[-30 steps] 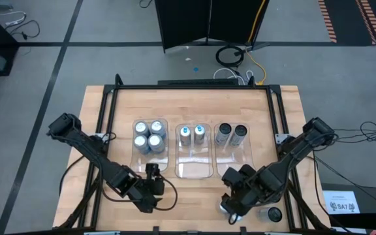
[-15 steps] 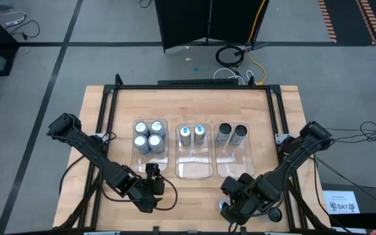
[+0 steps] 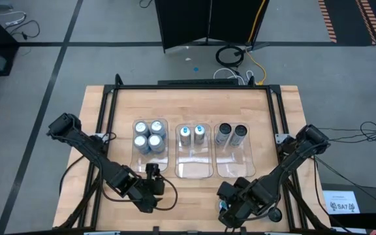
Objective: Sort soda cans
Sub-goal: Put the top blue soda can into the middle transparent bin
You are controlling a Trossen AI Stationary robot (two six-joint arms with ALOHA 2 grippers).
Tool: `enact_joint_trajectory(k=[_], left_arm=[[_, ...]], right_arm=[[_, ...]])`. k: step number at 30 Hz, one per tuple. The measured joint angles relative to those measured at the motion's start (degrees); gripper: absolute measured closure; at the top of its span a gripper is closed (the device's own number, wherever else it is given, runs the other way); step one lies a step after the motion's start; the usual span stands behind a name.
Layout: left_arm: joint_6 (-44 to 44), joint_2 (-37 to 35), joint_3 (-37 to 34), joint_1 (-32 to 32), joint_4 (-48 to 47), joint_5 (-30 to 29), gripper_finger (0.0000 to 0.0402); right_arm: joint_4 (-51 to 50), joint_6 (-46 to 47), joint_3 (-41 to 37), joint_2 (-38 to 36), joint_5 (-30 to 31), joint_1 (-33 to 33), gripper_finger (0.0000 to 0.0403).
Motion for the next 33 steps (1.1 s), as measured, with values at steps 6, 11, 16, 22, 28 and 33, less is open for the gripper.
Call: enact_joint_trajectory(k=[6, 11, 16, 22, 28, 33], left_arm=[[0.0, 0.0, 0.0, 0.0, 0.0, 0.0, 0.0012], [0.0, 0.0, 0.0, 0.0, 0.1, 0.0, 0.0012], [0.0, 0.0, 0.0, 0.0, 0.1, 0.0, 0.0012], [0.0, 0.0, 0.0, 0.0, 0.0, 0.0, 0.0012], [0.0, 0.0, 0.0, 0.0, 0.0, -0.1, 0.0012], [0.0, 0.0, 0.0, 0.0, 0.0, -0.1, 0.0012]], right_arm=[[0.2, 0.0, 0.0, -0.3, 0.1, -0.1, 0.0067], [2.3, -0.1, 0.0, -0.4, 0.1, -0.1, 0.0067], [0.9, -0.5, 0.0, 1.8, -1.4, 0.0, 0.0067], [0.0, 0.0, 0.0, 4.0, -2.8, 0.0, 0.0067], [-0.2, -0.3, 0.0, 4.2, 0.0, -0.2, 0.0107], [-0.3, -1.3, 0.0, 4.1, -0.8, -0.2, 0.0174]])
